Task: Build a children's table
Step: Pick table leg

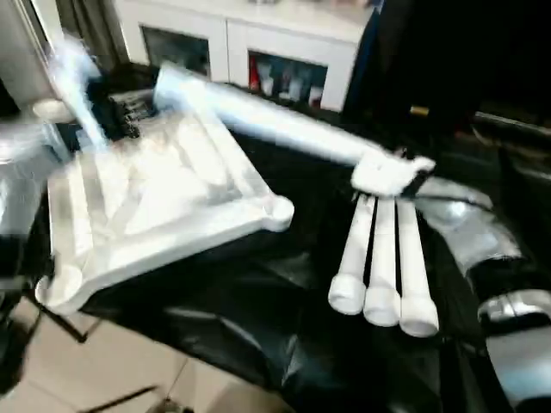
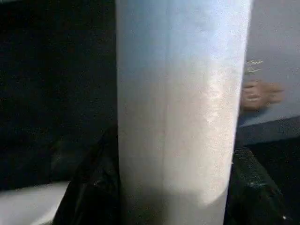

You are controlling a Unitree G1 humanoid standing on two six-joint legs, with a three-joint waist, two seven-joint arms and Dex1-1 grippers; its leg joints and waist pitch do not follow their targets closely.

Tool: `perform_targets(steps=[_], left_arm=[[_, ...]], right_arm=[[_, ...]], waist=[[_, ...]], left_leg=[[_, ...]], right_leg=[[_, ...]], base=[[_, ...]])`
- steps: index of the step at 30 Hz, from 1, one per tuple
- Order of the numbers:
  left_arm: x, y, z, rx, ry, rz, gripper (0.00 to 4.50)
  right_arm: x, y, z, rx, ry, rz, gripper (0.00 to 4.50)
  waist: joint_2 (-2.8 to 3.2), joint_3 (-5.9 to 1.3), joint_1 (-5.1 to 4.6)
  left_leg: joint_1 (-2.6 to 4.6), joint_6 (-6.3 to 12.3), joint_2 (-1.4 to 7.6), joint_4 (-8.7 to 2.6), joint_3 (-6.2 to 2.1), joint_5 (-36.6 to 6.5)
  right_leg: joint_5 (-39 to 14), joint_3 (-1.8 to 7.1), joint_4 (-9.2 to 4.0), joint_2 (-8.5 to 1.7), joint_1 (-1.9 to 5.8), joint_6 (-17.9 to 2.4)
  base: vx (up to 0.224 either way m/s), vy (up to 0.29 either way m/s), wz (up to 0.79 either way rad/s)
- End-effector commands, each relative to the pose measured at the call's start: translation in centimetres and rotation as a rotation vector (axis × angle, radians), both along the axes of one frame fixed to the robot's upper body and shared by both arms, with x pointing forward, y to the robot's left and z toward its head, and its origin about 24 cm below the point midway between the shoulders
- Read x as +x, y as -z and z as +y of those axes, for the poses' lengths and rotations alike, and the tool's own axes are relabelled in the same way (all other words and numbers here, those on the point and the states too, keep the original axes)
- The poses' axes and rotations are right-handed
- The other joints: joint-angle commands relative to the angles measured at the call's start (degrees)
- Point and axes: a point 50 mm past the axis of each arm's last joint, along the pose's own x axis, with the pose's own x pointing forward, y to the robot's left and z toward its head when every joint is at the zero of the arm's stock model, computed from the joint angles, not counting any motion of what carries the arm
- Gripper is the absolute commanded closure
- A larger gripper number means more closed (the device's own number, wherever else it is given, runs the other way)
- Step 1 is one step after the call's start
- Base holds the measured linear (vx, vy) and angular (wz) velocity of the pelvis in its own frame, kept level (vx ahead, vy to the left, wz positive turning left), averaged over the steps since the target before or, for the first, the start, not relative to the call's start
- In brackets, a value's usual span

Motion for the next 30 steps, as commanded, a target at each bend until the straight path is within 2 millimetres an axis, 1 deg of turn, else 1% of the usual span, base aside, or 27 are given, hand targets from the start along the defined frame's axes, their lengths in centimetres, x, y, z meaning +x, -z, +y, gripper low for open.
perform_targets(steps=[1, 3, 4, 6, 7, 8, 9, 10, 11, 12, 13, 14, 15, 16, 17, 18, 19, 20, 21, 22, 23, 24, 26, 27, 28, 29, 30], left_arm=[[0.1, -1.5, 0.5, -0.065, -0.074, -0.065, 1.94], [0.5, -1.3, 0.6, -0.087, -0.131, -0.069, 1.94], [0.9, -1.0, 1.0, -0.108, -0.189, -0.065, 1.94], [1.2, -0.8, 1.3, -0.125, -0.240, -0.060, 1.94], [1.4, -0.5, 1.5, -0.135, -0.280, -0.047, 1.94], [1.6, -0.3, 1.6, -0.140, -0.299, -0.037, 1.94], [1.7, 0.0, 1.7, -0.146, -0.316, -0.021, 1.94], [1.7, 0.7, 1.0, -0.158, -0.294, 0.000, 1.94], [1.7, 0.7, 1.0, -0.158, -0.294, 0.000, 1.94], [1.7, 0.8, 0.9, -0.160, -0.288, 0.002, 1.94], [1.7, 0.8, 0.7, -0.162, -0.281, 0.004, 1.94], [1.6, 1.5, -0.6, -0.164, -0.233, 0.029, 1.94], [1.6, 1.7, -1.1, -0.160, -0.211, 0.040, 1.94], [1.5, 2.2, -2.2, -0.147, -0.165, 0.060, 1.94], [1.3, 2.7, -3.5, -0.131, -0.100, 0.079, 1.94], [1.0, 3.1, -4.8, -0.124, -0.024, 0.095, 1.94], [0.8, 3.3, -5.9, -0.132, 0.039, 0.120, 1.94], [0.7, 3.4, -6.4, -0.138, 0.071, 0.134, 1.94], [0.3, 3.6, -7.5, -0.144, 0.149, 0.165, 1.94], [0.0, 3.7, -8.4, -0.141, 0.213, 0.176, 1.94], [-0.1, 3.7, -8.8, -0.139, 0.238, 0.179, 1.94], [-0.6, 3.9, -9.8, -0.132, 0.310, 0.197, 1.94], [-1.0, 3.9, -10.9, -0.142, 0.374, 0.215, 1.94], [-1.2, 3.8, -11.6, -0.171, 0.417, 0.238, 1.94], [-1.2, 3.8, -11.6, -0.171, 0.417, 0.238, 1.94], [-1.4, 3.5, -12.0, -0.199, 0.449, 0.248, 1.77], [-1.8, 3.0, -12.8, -0.243, 0.501, 0.264, 1.77]], right_arm=[[-0.6, 2.3, -0.7, -0.012, 0.036, 0.113, 2.64], [-0.7, 2.9, -1.1, 0.013, 0.069, 0.133, 2.64], [-0.9, 3.3, -1.5, 0.079, 0.101, 0.154, 2.64], [-1.0, 3.6, -1.7, 0.148, 0.127, 0.171, 2.64], [-1.0, 3.6, -1.8, 0.253, 0.151, 0.183, 2.64], [-1.0, 3.5, -1.7, 0.329, 0.164, 0.191, 2.64], [-0.9, 3.2, -1.4, 0.471, 0.176, 0.203, 2.64], [-0.6, 2.6, -0.3, 0.746, 0.162, 0.242, 2.64], [-0.6, 2.6, -0.3, 0.746, 0.162, 0.242, 2.64], [-0.6, 2.5, -0.1, 0.774, 0.156, 0.248, 2.64], [-0.6, 2.4, 0.2, 0.809, 0.147, 0.256, 2.65], [-0.7, 1.7, 1.9, 0.948, 0.053, 0.326, 2.65], [-0.9, 1.4, 2.6, 0.996, 0.008, 0.357, 2.65], [-1.2, 0.9, 3.8, 1.075, -0.068, 0.412, 2.65], [-1.5, 0.4, 4.9, 1.146, -0.138, 0.473, 2.65], [-1.8, 0.1, 5.7, 1.203, -0.203, 0.549, 2.65], [-2.1, -0.1, 6.3, 1.238, -0.247, 0.612, 2.65], [-2.2, -0.2, 6.5, 1.253, -0.266, 0.643, 2.65], [-2.6, -0.5, 7.0, 1.294, -0.311, 0.722, 2.65], [-3.0, -0.8, 7.3, 1.326, -0.357, 0.784, 2.65], [-3.2, -0.9, 7.5, 1.339, -0.376, 0.809, 2.65], [-3.7, -1.1, 7.8, 1.351, -0.428, 0.878, 2.65], [-4.2, -1.3, 8.2, 1.351, -0.475, 0.931, 2.65], [-4.5, -1.5, 8.3, 1.365, -0.501, 0.965, 2.65], [-4.5, -1.5, 8.3, 1.365, -0.501, 0.965, 2.65], [-4.8, -1.8, 8.4, 1.374, -0.514, 0.989, 2.65], [-5.3, -2.1, 8.5, 1.384, -0.536, 1.029, 2.65]], waist=[[-0.15, -4.64, -0.01], [-0.32, -4.66, 0.15], [-0.48, -4.78, 0.21], [-0.37, -4.68, 0.21], [-0.28, -4.72, 0.26], [-0.14, -4.70, 0.24], [0.30, -4.66, 0.13], [0.40, -4.74, 0.04], [0.42, -4.79, 0.09], [0.42, -4.92, 0.24], [0.36, -4.89, 0.20], [0.22, -4.87, 0.30], [0.28, -4.84, 0.50], [0.46, -4.92, 0.57], [0.45, -4.91, 0.64], [-0.06, -4.73, 0.80], [-0.02, -4.83, 0.94], [-0.18, -4.80, 1.26], [-0.25, -4.77, 1.38], [-0.53, -4.68, 1.68], [-0.53, -4.64, 1.78], [-0.71, -4.62, 1.84], [-0.64, -4.56, 2.03], [-1.32, -4.34, 1.93], [-1.00, -4.33, 2.15], [-1.24, -4.24, 2.01], [-1.32, -4.17, 2.00]], left_leg=[[-0.32, 1.52, 0.42, -3.29, 0.16, -8.8], [-0.17, 1.81, 0.50, -3.27, 0.19, -8.9], [-0.28, 2.10, 0.45, -3.21, 0.24, -8.2], [-0.28, 2.59, 0.40, -3.23, 0.23, -8.7], [-0.08, 2.77, 0.52, -3.29, 0.21, -9.1], [-0.05, 3.06, 0.55, -3.34, 0.17, -9.4], [-0.08, 3.07, 0.57, -3.42, 0.04, -9.6], [0.05, 3.86, 0.67, -3.59, -0.11, -9.4], [0.05, 3.95, 0.89, -3.68, -0.24, -9.2], [0.12, 3.64, 1.02, -3.56, -0.24, -8.6], [0.11, 3.72, 0.94, -3.55, -0.16, -8.3], [0.18, 3.96, 0.90, -3.58, -0.07, -8.0], [0.29, 4.49, 0.97, -3.62, -0.08, -7.9], [0.09, 4.53, 1.27, -3.69, -0.29, -7.4], [0.27, 4.71, 1.20, -3.73, -0.19, -7.5], [0.25, 5.31, 1.22, -3.87, -0.22, -7.2], [0.28, 5.13, 1.39, -3.80, -0.18, -7.4], [0.43, 4.63, 1.40, -3.77, -0.03, -7.5], [0.40, 4.27, 1.41, -3.80, 0.00, -7.6], [0.34, 3.83, 1.32, -3.90, -0.03, -7.5], [0.29, 3.49, 1.41, -3.93, -0.03, -7.5], [0.27, 3.01, 1.30, -3.96, -0.02, -7.4], [0.24, 2.03, 1.35, -3.94, 0.01, -7.4], [0.16, 2.05, 1.27, -3.99, 0.18, -7.2], [0.14, 1.87, 1.26, -3.99, 0.06, -7.1], [-0.07, 1.67, 1.21, -4.01, 0.09, -7.0], [-0.05, 1.58, 0.98, -3.95, 0.21, -6.7]], right_leg=[[-7.4, 2.02, -4.06, -2.82, 4.18, -11.7], [-8.1, 2.02, -4.21, -2.89, 4.06, -11.5], [-7.3, 2.07, -4.09, -2.90, 4.11, -11.7], [-8.4, 1.98, -4.30, -2.86, 4.07, -11.3], [-9.0, 1.99, -4.37, -2.91, 3.91, -11.0], [-8.9, 2.01, -4.37, -2.88, 3.95, -11.0], [-8.8, 1.97, -4.21, -2.84, 3.97, -11.2], [-7.2, 2.00, -4.18, -2.86, 4.17, -11.6], [-6.8, 1.97, -4.20, -3.13, 4.15, -11.9], [-5.7, 1.84, -4.14, -3.15, 3.91, -12.8], [-5.1, 1.90, -4.11, -3.10, 3.96, -13.2], [-4.5, 1.92, -4.11, -3.07, 4.12, -13.8], [-3.8, 2.05, -4.05, -3.16, 4.27, -14.0], [-3.4, 1.93, -3.92, -3.45, 4.09, -14.3], [-3.5, 1.90, -4.09, -3.31, 4.13, -14.4], [-4.0, 2.00, -4.02, -3.40, 4.34, -14.6], [-5.6, 1.98, -4.20, -3.59, 4.03, -14.5], [-6.9, 2.06, -4.31, -3.62, 3.80, -14.4], [-7.7, 2.07, -4.42, -3.72, 3.73, -14.3], [-9.1, 2.08, -4.47, -3.77, 3.96, -13.8], [-9.9, 2.11, -4.59, -3.88, 3.84, -13.4], [-11.1, 2.11, -4.76, -3.90, 3.88, -12.6], [-12.7, 2.16, -4.96, -3.99, 3.78, -11.3], [-12.9, 2.21, -5.13, -3.96, 3.72, -11.0], [-14.0, 2.18, -5.12, -4.09, 3.70, -10.7], [-14.9, 2.17, -5.30, -4.06, 3.66, -9.7], [-14.9, 2.23, -5.30, -3.89, 3.84, -9.5]], base=[[0.000, 0.000, 0.00], [0.000, 0.000, 0.00], [0.000, 0.000, 0.00], [0.000, 0.000, 0.00], [0.000, 0.000, 0.00], [0.000, 0.000, 0.00], [0.000, 0.000, 0.00], [0.000, 0.000, 0.00], [0.000, 0.000, 0.00], [0.000, 0.000, 0.00], [0.000, 0.000, 0.00], [0.000, 0.000, 0.00], [0.000, 0.000, 0.00], [0.000, 0.000, 0.00], [0.000, 0.000, 0.00], [0.000, 0.000, 0.00], [0.000, 0.000, 0.00], [0.000, 0.000, 0.00], [0.000, 0.000, 0.00], [0.000, 0.000, 0.00], [0.000, 0.000, 0.00], [0.000, 0.000, 0.00], [0.000, 0.000, 0.00], [0.000, 0.000, 0.00], [0.000, 0.000, 0.00], [0.000, 0.000, 0.00], [0.000, 0.000, 0.00]])
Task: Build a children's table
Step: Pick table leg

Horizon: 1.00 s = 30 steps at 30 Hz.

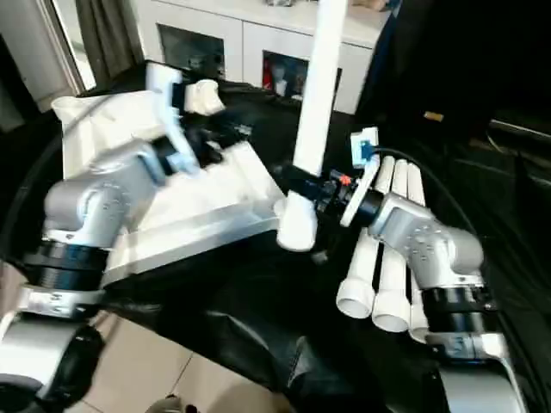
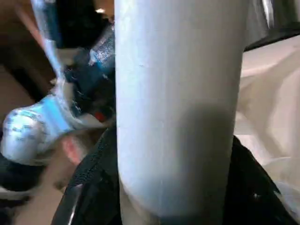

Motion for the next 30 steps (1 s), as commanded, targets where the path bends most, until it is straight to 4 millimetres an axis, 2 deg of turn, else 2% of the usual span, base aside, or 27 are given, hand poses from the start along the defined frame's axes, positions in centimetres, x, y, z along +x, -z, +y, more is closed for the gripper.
perform_targets(steps=[1, 3, 5, 7, 8, 10, 15, 20, 23, 24, 27, 28, 30], left_arm=[[-0.7, -1.7, -1.3, -0.067, 0.088, -0.008, 1.77], [-0.9, -1.9, -1.6, -0.095, 0.111, 0.023, 1.43], [-1.2, -2.0, -1.8, -0.126, 0.150, 0.049, 1.37], [-1.6, -2.1, -2.0, -0.147, 0.184, 0.062, 1.31], [-1.8, -2.1, -2.1, -0.163, 0.202, 0.068, 1.05], [-2.0, -2.2, -2.2, -0.194, 0.220, 0.086, 0.98], [-2.2, -2.2, -2.1, -0.233, 0.231, 0.116, 0.58], [-2.1, -1.4, -2.6, -0.174, 0.169, 0.144, 0.08], [-1.7, -0.7, -3.2, -0.115, 0.085, 0.173, 0.01], [-1.3, -0.2, -3.7, -0.102, 0.014, 0.225, 0.00], [-1.1, -0.2, -4.1, -0.108, -0.038, 0.238, 0.00], [-0.8, -0.1, -4.1, -0.095, -0.093, 0.235, 0.30], [-0.3, 0.1, -4.0, -0.082, -0.176, 0.246, 0.37]], right_arm=[[-0.8, -1.2, -0.2, 0.035, -0.050, 0.007, 2.65], [-1.1, -1.3, -0.2, 0.033, -0.066, 0.018, 2.65], [-1.3, -1.3, -0.2, 0.030, -0.078, 0.030, 2.65], [-1.5, -1.3, -0.2, 0.025, -0.083, 0.036, 2.65], [-1.5, -1.3, -0.3, 0.016, -0.079, 0.037, 2.65], [-1.5, -1.3, -0.3, -0.001, -0.060, 0.035, 2.65], [-1.3, -1.7, 0.0, -0.039, -0.024, 0.012, 2.65], [-1.1, -1.8, 0.8, -0.137, 0.013, -0.034, 2.65], [-0.6, -1.5, 1.7, -0.255, 0.077, -0.061, 2.65], [-0.4, -1.1, 2.6, -0.335, 0.112, -0.081, 2.65], [-0.4, -0.9, 3.7, -0.382, 0.141, -0.096, 2.65], [-0.3, -0.7, 4.2, -0.418, 0.170, -0.111, 2.65], [0.0, -0.5, 4.5, -0.458, 0.224, -0.115, 2.65]], waist=[[-0.77, -4.33, 0.43], [-1.11, -4.28, 0.28], [-1.11, -4.17, 0.13], [-0.98, -4.20, 0.12], [-0.97, -4.22, 0.12], [-1.01, -4.20, 0.10], [-0.97, -4.18, 0.03], [-0.94, -4.26, -0.01], [-0.87, -4.27, -0.21], [-0.88, -4.21, -0.28], [-0.96, -4.06, -0.31], [-0.94, -4.07, -0.38], [-0.87, -4.16, -0.45]], left_leg=[[-0.01, 1.49, 0.99, -3.95, 0.01, -6.1], [-0.18, 1.36, 0.84, -3.96, -0.02, -5.9], [-0.35, 1.13, 0.78, -3.96, -0.06, -5.7], [-0.17, 1.13, 0.84, -3.94, -0.03, -5.6], [-0.12, 1.19, 0.94, -3.99, -0.01, -5.1], [-0.23, 1.24, 0.97, -4.07, -0.04, -4.7], [-0.25, 1.29, 0.85, -4.08, 0.00, -4.6], [-0.22, 0.96, 1.20, -4.28, -0.13, -4.1], [-0.21, 0.54, 1.16, -4.32, -0.19, -3.6], [-0.29, 0.04, 1.22, -4.30, -0.15, -3.7], [-0.25, -0.04, 1.00, -4.39, -0.11, -4.4], [-0.32, -0.26, 1.12, -4.52, -0.28, -4.5], [-0.21, -0.37, 1.19, -4.51, -0.31, -4.3]], right_leg=[[-14.7, 2.33, -5.18, -3.94, 3.82, -9.5], [-15.5, 2.16, -5.34, -3.80, 3.78, -8.7], [-16.5, 2.10, -5.44, -3.81, 3.82, -8.2], [-17.2, 2.15, -5.56, -3.80, 3.67, -7.8], [-15.8, 2.19, -5.46, -3.70, 3.58, -8.1], [-14.0, 2.15, -5.28, -3.70, 3.69, -8.8], [-14.3, 2.11, -5.49, -3.66, 3.80, -8.3], [-12.7, 2.11, -5.32, -3.77, 3.84, -8.0], [-12.0, 2.12, -5.31, -3.73, 3.86, -7.6], [-11.8, 2.22, -5.29, -3.73, 3.85, -7.5], [-13.4, 2.29, -5.69, -3.76, 3.75, -7.0], [-12.7, 2.25, -5.63, -3.63, 3.76, -6.3], [-11.6, 2.28, -5.47, -3.64, 3.75, -6.2]], base=[[0.000, 0.000, 0.00], [0.000, 0.000, 0.00], [0.000, 0.000, 0.00], [0.000, 0.000, 0.00], [0.000, 0.000, 0.00], [0.000, 0.000, 0.00], [0.000, 0.000, 0.00], [0.000, 0.000, 0.00], [0.000, 0.000, 0.00], [0.000, 0.000, 0.00], [0.000, 0.000, 0.00], [0.000, 0.000, 0.00], [0.000, 0.000, 0.00]])
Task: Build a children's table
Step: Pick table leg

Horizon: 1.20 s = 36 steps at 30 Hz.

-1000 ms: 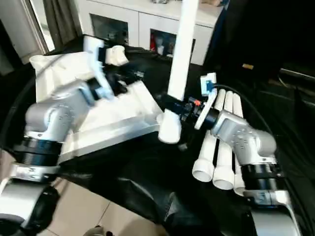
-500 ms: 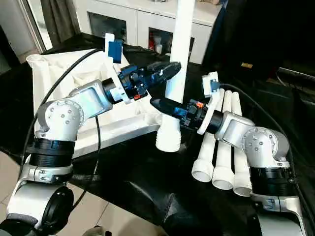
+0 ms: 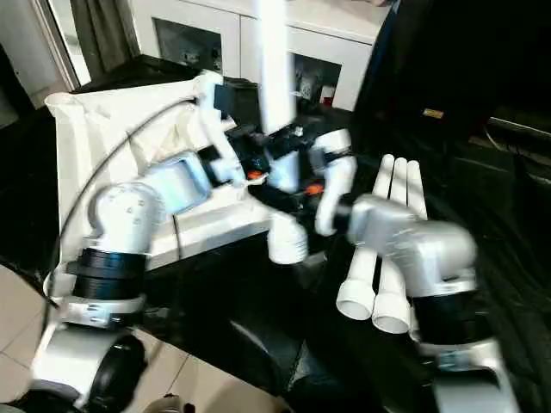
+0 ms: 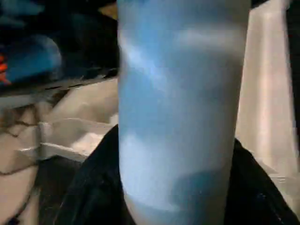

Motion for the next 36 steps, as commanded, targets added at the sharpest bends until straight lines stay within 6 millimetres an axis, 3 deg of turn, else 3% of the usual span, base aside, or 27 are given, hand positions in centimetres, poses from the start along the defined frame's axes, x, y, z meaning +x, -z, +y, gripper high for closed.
perform_targets(steps=[1, 2, 3, 8, 10, 12, 20, 26, 30, 31, 36], left_arm=[[0.4, 0.0, -0.2, 0.031, -0.061, 0.009, 0.37], [0.8, 0.1, 0.0, 0.037, -0.117, 0.017, 0.40], [1.1, 0.2, 0.2, 0.035, -0.170, 0.034, 0.72], [1.7, 0.5, 0.9, 0.031, -0.325, 0.084, 0.81], [1.7, 0.6, 1.0, 0.030, -0.348, 0.091, 1.19], [1.7, 0.6, 1.0, 0.025, -0.358, 0.094, 1.16], [1.5, 0.6, 0.5, 0.043, -0.370, 0.070, 1.94], [1.2, 0.0, 0.8, 0.074, -0.279, -0.037, 2.44], [0.7, -0.5, 1.8, 0.090, -0.114, -0.109, 2.60], [0.6, -0.8, 2.2, 0.079, -0.055, -0.119, 2.63], [-0.2, -1.6, 3.3, 0.042, 0.127, -0.136, 2.64]], right_arm=[[0.3, -1.1, 0.3, -0.036, 0.038, -0.069, 2.65], [0.6, -1.0, 0.3, -0.055, 0.084, -0.085, 2.65], [0.8, -0.9, 0.4, -0.056, 0.122, -0.090, 2.65], [1.3, -0.9, 0.6, -0.046, 0.211, -0.108, 2.65], [1.4, -1.0, 0.7, -0.042, 0.227, -0.112, 2.65], [1.4, -1.0, 0.7, -0.043, 0.234, -0.115, 2.65], [1.1, -0.9, 1.3, -0.034, 0.217, -0.110, 2.65], [0.8, -1.1, 1.2, 0.043, 0.176, -0.080, 1.92], [-0.3, -0.7, -0.2, 0.073, 0.035, 0.013, 1.60], [-0.7, -0.6, -0.6, 0.079, -0.013, 0.040, 1.44], [-2.5, -1.3, -1.4, 0.102, -0.189, 0.079, 1.42]], waist=[[-0.60, -4.26, -0.16], [-0.60, -4.30, -0.12], [-0.45, -4.25, -0.18], [-0.51, -4.54, -0.33], [-0.57, -4.56, -0.37], [-0.48, -4.62, -0.37], [-0.45, -4.64, -0.35], [-0.31, -4.80, -0.26], [-0.17, -4.89, 0.01], [-0.18, -4.99, 0.13], [-0.02, -4.85, 0.40]], left_leg=[[0.10, -0.41, 1.14, -4.09, -0.19, -4.4], [0.17, -0.41, 1.08, -4.08, -0.14, -4.7], [0.16, -0.53, 1.11, -4.12, -0.15, -4.6], [0.24, -0.09, 1.15, -4.03, -0.19, -3.4], [0.12, 0.13, 1.10, -4.03, -0.19, -2.9], [0.25, 0.34, 1.15, -3.99, -0.14, -2.7], [0.20, 0.11, 1.17, -4.02, -0.13, -3.5], [0.23, 0.35, 1.16, -3.97, -0.11, -2.8], [0.54, 0.49, 1.06, -3.92, -0.10, -2.8], [0.42, 0.60, 1.16, -3.83, -0.08, -1.7], [0.50, 0.62, 1.20, -3.81, -0.01, -2.5]], right_leg=[[-11.3, 2.39, -4.65, -3.58, 3.73, -6.5], [-11.0, 2.42, -4.65, -3.66, 3.78, -6.4], [-10.6, 2.44, -4.66, -3.59, 3.68, -6.5], [-5.2, 2.44, -4.07, -3.55, 3.84, -8.0], [-4.2, 2.44, -3.97, -3.57, 4.01, -8.2], [-3.6, 2.44, -3.90, -3.57, 3.93, -8.6], [-4.7, 2.47, -4.00, -3.69, 4.06, -8.2], [-3.1, 2.50, -3.78, -3.68, 4.10, -8.3], [-3.1, 2.45, -3.64, -3.54, 4.16, -8.3], [-1.2, 2.48, -3.38, -3.66, 4.17, -9.2], [-2.5, 2.47, -3.42, -3.77, 4.15, -10.8]], base=[[0.000, 0.000, 0.00], [0.000, 0.000, 0.00], [0.000, 0.000, 0.00], [0.000, 0.000, 0.00], [0.000, 0.000, 0.00], [0.000, 0.000, 0.00], [0.000, 0.000, 0.00], [0.000, 0.000, 0.00], [0.000, 0.000, 0.00], [0.000, 0.000, 0.00], [0.000, 0.000, 0.00]])
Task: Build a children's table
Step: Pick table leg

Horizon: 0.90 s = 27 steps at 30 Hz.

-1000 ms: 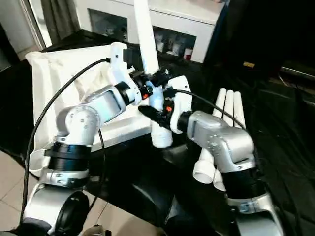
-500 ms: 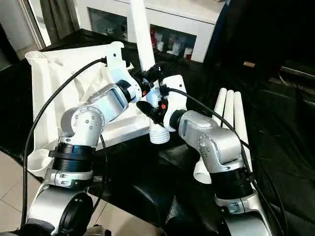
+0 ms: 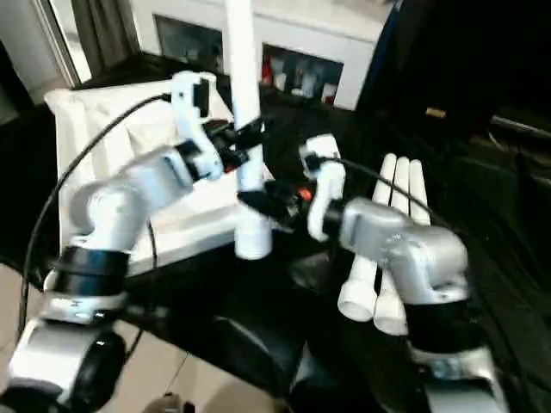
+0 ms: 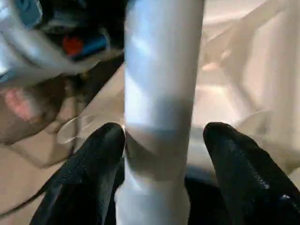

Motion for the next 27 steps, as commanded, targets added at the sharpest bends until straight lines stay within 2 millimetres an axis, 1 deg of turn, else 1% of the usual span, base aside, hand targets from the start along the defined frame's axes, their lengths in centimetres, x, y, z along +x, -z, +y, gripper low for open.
perform_targets(steps=[1, 2, 3, 4, 5, 6, 7, 9, 10, 12, 13, 14, 16, 17, 18, 19, 21, 24, 25, 27], left_arm=[[-0.9, -1.7, -0.1, -0.037, 0.145, -0.056, 2.64], [-1.1, -2.2, 0.1, -0.078, 0.188, -0.054, 2.64], [-1.3, -2.7, 0.3, -0.113, 0.225, -0.060, 2.64], [-1.4, -3.1, 0.4, -0.136, 0.251, -0.067, 2.64], [-1.6, -3.3, 0.4, -0.156, 0.276, -0.069, 2.64], [-2.1, -3.8, 0.2, -0.193, 0.331, -0.081, 2.64], [-2.2, -3.9, 0.1, -0.205, 0.346, -0.086, 2.64], [-2.5, -4.0, 0.0, -0.222, 0.378, -0.080, 2.64], [-2.6, -4.0, -0.2, -0.226, 0.390, -0.081, 2.64], [-2.8, -3.9, -0.3, -0.226, 0.403, -0.082, 2.64], [-2.8, -3.9, -0.4, -0.226, 0.413, -0.080, 2.64], [-2.9, -3.8, -0.4, -0.226, 0.418, -0.077, 2.64], [-2.8, -3.8, -0.4, -0.224, 0.420, -0.074, 2.64], [-2.8, -3.8, -0.3, -0.224, 0.419, -0.073, 2.64], [-2.8, -3.8, -0.2, -0.225, 0.418, -0.072, 2.64], [-2.7, -3.8, -0.2, -0.224, 0.415, -0.072, 2.64], [-2.6, -3.8, -0.1, -0.222, 0.411, -0.071, 2.64], [-2.5, -3.8, 0.1, -0.220, 0.399, -0.069, 2.64], [-2.4, -3.7, 0.1, -0.218, 0.396, -0.070, 2.64], [-2.4, -3.6, 0.1, -0.206, 0.388, -0.073, 2.64]], right_arm=[[-1.3, -1.0, -0.3, 0.033, -0.114, 0.003, 1.42], [-1.7, -1.1, -0.4, 0.035, -0.152, 0.019, 1.42], [-2.0, -1.1, -0.5, 0.031, -0.178, 0.030, 1.42], [-2.2, -1.1, -0.5, 0.026, -0.193, 0.040, 1.42], [-2.3, -1.1, -0.5, 0.024, -0.202, 0.046, 1.42], [-2.4, -1.1, -0.5, 0.025, -0.217, 0.054, 1.42], [-2.5, -1.1, -0.4, 0.027, -0.222, 0.056, 1.42], [-2.6, -1.1, -0.3, 0.039, -0.234, 0.060, 1.42], [-2.6, -1.2, -0.2, 0.044, -0.237, 0.061, 1.42], [-2.6, -1.2, -0.1, 0.052, -0.242, 0.062, 1.42], [-2.6, -1.2, 0.1, 0.058, -0.248, 0.066, 1.42], [-2.6, -1.1, 0.2, 0.060, -0.251, 0.069, 1.70], [-2.6, -1.1, 0.3, 0.065, -0.255, 0.075, 1.70], [-2.6, -1.1, 0.4, 0.069, -0.258, 0.077, 1.80], [-2.6, -1.1, 0.5, 0.072, -0.261, 0.078, 1.80], [-2.6, -1.1, 0.5, 0.074, -0.264, 0.080, 1.95], [-2.6, -1.1, 0.6, 0.076, -0.265, 0.078, 2.16], [-2.5, -1.1, 0.6, 0.077, -0.263, 0.076, 2.19], [-2.5, -1.0, 0.6, 0.077, -0.261, 0.076, 2.36], [-2.5, -1.0, 0.7, 0.078, -0.256, 0.072, 2.40]], waist=[[-0.03, -4.94, 0.27], [-0.07, -4.81, 0.20], [-0.03, -4.83, 0.27], [-0.09, -4.67, 0.28], [-0.09, -4.67, 0.28], [-0.25, -4.60, 0.29], [-0.24, -4.57, 0.30], [-0.30, -4.55, 0.27], [-0.35, -4.48, 0.27], [-0.37, -4.52, 0.28], [-0.48, -4.56, 0.26], [-0.37, -4.56, 0.27], [-0.49, -4.64, 0.27], [-0.46, -4.65, 0.26], [-0.49, -4.71, 0.30], [-0.49, -4.75, 0.31], [-0.45, -4.81, 0.35], [-0.48, -4.87, 0.36], [-0.53, -4.86, 0.36], [-0.53, -4.85, 0.37]], left_leg=[[0.67, 0.74, 1.20, -3.76, -0.02, -2.7], [0.61, 0.64, 1.27, -3.80, -0.05, -2.8], [0.68, 0.48, 1.08, -3.71, 0.01, -3.0], [0.61, 0.11, 1.18, -3.79, -0.01, -4.0], [0.61, 0.11, 1.18, -3.79, -0.01, -4.0], [0.63, -0.39, 1.18, -3.83, 0.00, -4.8], [0.66, -0.63, 1.29, -3.87, -0.02, -5.2], [0.68, -0.73, 1.30, -3.86, 0.02, -5.5], [0.69, -0.77, 1.23, -3.90, -0.01, -5.8], [0.69, -0.88, 1.23, -3.91, -0.04, -5.8], [0.70, -0.95, 1.25, -3.94, -0.06, -5.6], [0.66, -1.08, 1.27, -3.98, -0.10, -5.5], [0.59, -1.23, 1.25, -3.98, -0.13, -5.3], [0.61, -1.24, 1.26, -3.97, -0.14, -5.2], [0.65, -1.20, 1.26, -3.96, -0.15, -5.0], [0.63, -1.14, 1.26, -3.95, -0.14, -4.7], [0.59, -1.12, 1.24, -3.90, -0.12, -4.0], [0.56, -1.03, 1.22, -3.88, -0.11, -3.7], [0.51, -0.99, 1.18, -3.88, -0.08, -3.4], [0.52, -0.95, 1.19, -3.87, -0.08, -3.5]], right_leg=[[-3.2, 2.45, -3.21, -3.82, 4.32, -11.1], [-3.7, 2.42, -3.21, -3.79, 4.22, -11.2], [-4.1, 2.39, -3.21, -3.77, 4.29, -11.3], [-6.5, 2.39, -3.52, -3.90, 4.21, -11.4], [-6.5, 2.39, -3.52, -3.90, 4.21, -11.4], [-9.1, 2.41, -3.65, -4.07, 4.22, -11.2], [-10.3, 2.41, -3.88, -4.16, 4.14, -11.1], [-11.1, 2.43, -3.95, -4.09, 4.10, -10.7], [-13.0, 2.41, -4.19, -4.05, 4.06, -9.7], [-14.0, 2.41, -4.28, -4.05, 4.04, -9.0], [-14.6, 2.38, -4.35, -4.01, 3.98, -8.4], [-15.0, 2.35, -4.40, -4.04, 3.96, -8.1], [-14.8, 2.33, -4.34, -4.00, 4.01, -7.7], [-14.7, 2.33, -4.34, -3.98, 3.96, -7.6], [-14.3, 2.32, -4.25, -3.96, 3.98, -7.6], [-13.7, 2.33, -4.17, -3.94, 3.97, -7.6], [-12.2, 2.34, -4.01, -3.91, 4.01, -7.9], [-11.3, 2.34, -3.89, -3.92, 4.08, -8.2], [-10.8, 2.33, -3.83, -3.89, 4.13, -8.4], [-10.8, 2.34, -3.83, -3.89, 4.09, -8.4]], base=[[0.000, 0.000, 0.00], [0.000, 0.000, 0.00], [0.000, 0.000, 0.00], [0.000, 0.000, 0.00], [0.000, 0.000, 0.00], [0.000, 0.000, 0.00], [0.000, 0.000, 0.00], [0.000, 0.000, 0.00], [0.000, 0.000, 0.00], [0.000, 0.000, 0.00], [0.000, 0.000, 0.00], [0.000, 0.000, 0.00], [0.000, 0.000, 0.00], [0.000, 0.000, 0.00], [0.000, 0.000, 0.00], [0.000, 0.000, 0.00], [0.000, 0.000, 0.00], [0.000, 0.000, 0.00], [0.000, 0.000, 0.00], [0.000, 0.000, 0.00]])
